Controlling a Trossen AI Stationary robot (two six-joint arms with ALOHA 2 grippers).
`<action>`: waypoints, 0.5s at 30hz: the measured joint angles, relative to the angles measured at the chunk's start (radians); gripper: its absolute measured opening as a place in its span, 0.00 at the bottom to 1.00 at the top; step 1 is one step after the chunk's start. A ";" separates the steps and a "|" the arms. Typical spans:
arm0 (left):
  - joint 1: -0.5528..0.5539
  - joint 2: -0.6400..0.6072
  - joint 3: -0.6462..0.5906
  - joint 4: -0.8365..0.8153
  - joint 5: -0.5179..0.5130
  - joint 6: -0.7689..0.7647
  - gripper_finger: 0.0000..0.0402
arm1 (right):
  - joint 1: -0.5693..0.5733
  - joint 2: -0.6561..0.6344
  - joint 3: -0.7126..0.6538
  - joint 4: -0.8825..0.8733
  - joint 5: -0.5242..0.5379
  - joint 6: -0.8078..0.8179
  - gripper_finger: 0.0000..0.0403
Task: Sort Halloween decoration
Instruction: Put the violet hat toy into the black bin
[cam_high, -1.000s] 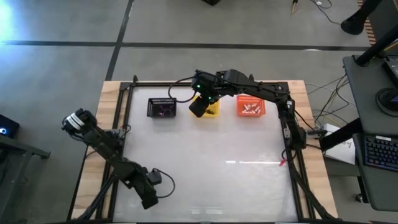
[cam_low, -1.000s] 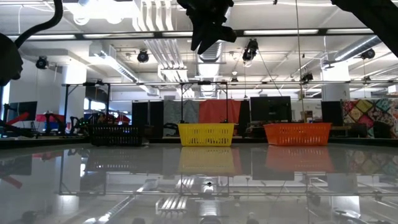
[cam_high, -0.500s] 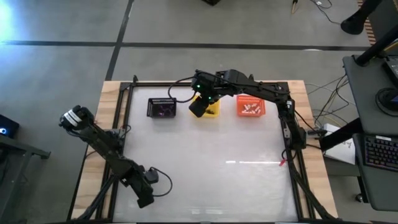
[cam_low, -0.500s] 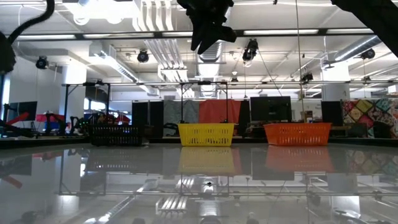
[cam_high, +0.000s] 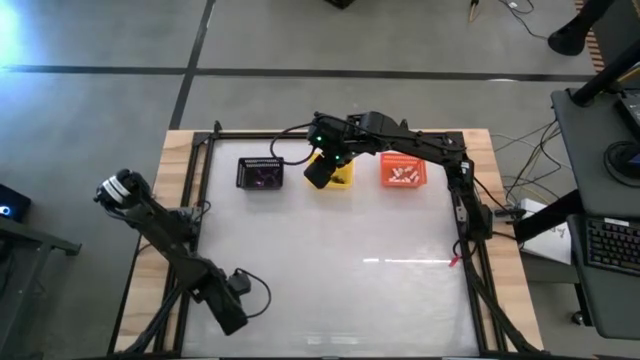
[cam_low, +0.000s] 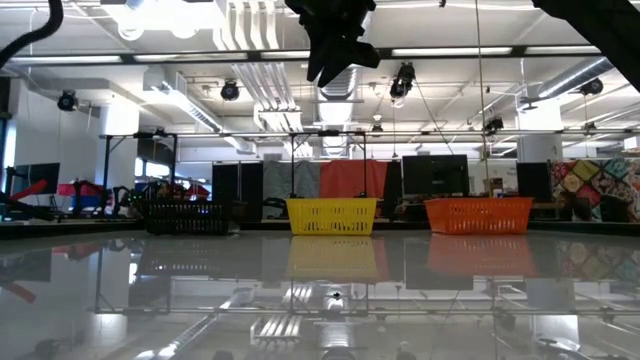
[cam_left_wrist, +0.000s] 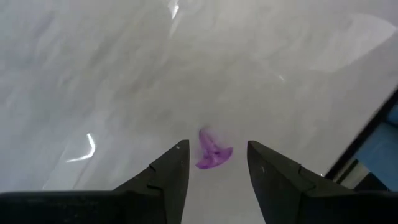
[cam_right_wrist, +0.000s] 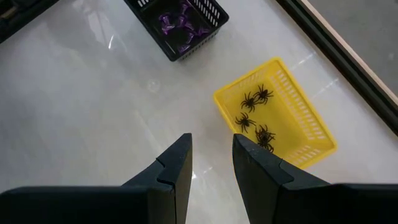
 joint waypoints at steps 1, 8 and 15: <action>0.000 0.007 0.000 0.000 0.007 -0.012 0.36 | 0.000 0.000 0.000 0.000 0.000 0.000 0.27; -0.002 0.058 0.001 0.011 0.042 -0.051 0.36 | 0.000 0.000 0.000 0.000 0.000 0.000 0.27; -0.003 0.091 0.004 0.009 0.062 -0.049 0.29 | 0.000 0.000 0.000 0.000 0.000 0.000 0.27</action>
